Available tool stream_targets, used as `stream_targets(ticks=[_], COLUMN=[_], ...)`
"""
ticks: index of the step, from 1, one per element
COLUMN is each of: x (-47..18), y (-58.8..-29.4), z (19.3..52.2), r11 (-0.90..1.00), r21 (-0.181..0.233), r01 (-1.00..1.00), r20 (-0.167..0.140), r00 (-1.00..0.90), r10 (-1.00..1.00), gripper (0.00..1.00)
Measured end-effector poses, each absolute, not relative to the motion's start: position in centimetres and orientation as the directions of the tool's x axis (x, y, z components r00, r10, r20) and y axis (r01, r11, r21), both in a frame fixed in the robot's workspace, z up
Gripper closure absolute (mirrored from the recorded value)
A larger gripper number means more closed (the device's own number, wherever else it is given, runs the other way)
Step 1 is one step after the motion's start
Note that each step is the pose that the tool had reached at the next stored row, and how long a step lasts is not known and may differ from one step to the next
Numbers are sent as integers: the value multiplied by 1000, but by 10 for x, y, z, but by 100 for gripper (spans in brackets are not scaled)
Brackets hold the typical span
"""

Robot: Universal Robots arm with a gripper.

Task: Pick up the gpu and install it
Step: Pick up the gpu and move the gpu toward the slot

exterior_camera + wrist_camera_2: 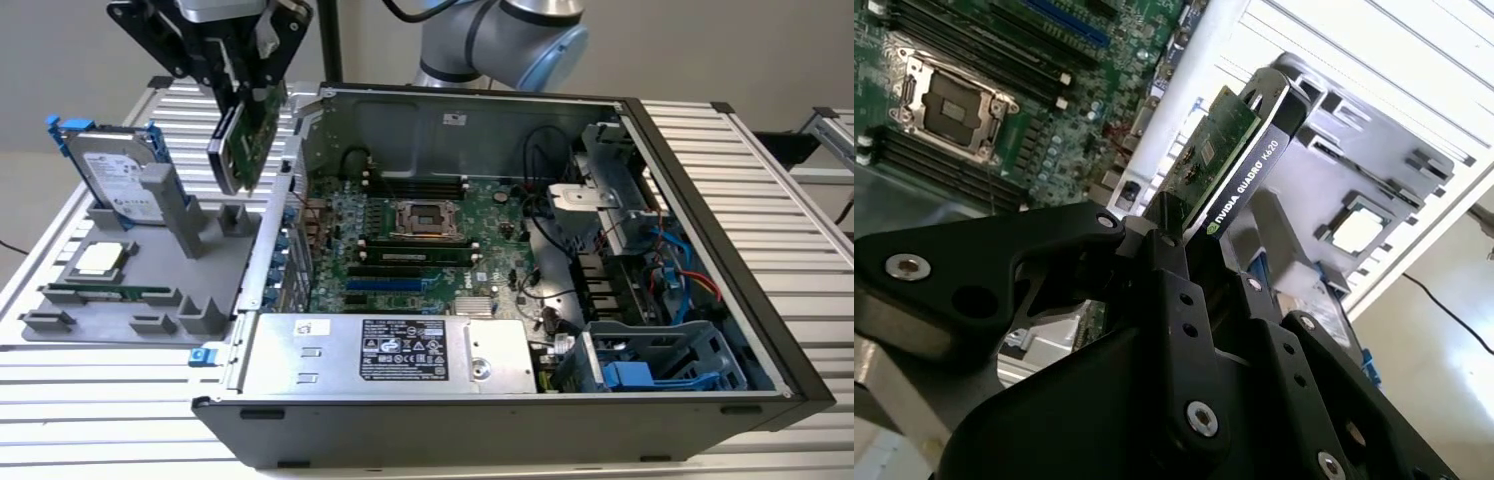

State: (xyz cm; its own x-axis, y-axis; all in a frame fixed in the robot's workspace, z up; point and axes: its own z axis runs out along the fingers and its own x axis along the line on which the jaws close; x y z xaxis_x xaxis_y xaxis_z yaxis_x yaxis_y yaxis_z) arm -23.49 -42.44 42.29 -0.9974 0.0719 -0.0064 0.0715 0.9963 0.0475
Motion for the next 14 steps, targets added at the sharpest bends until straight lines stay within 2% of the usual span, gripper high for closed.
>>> stream_targets(ticks=[14], x=[-216], y=[-424], z=[423], r11=[996], r21=[47], r01=[72], r20=[-2], r00=[-997], r10=[72], gripper=[100])
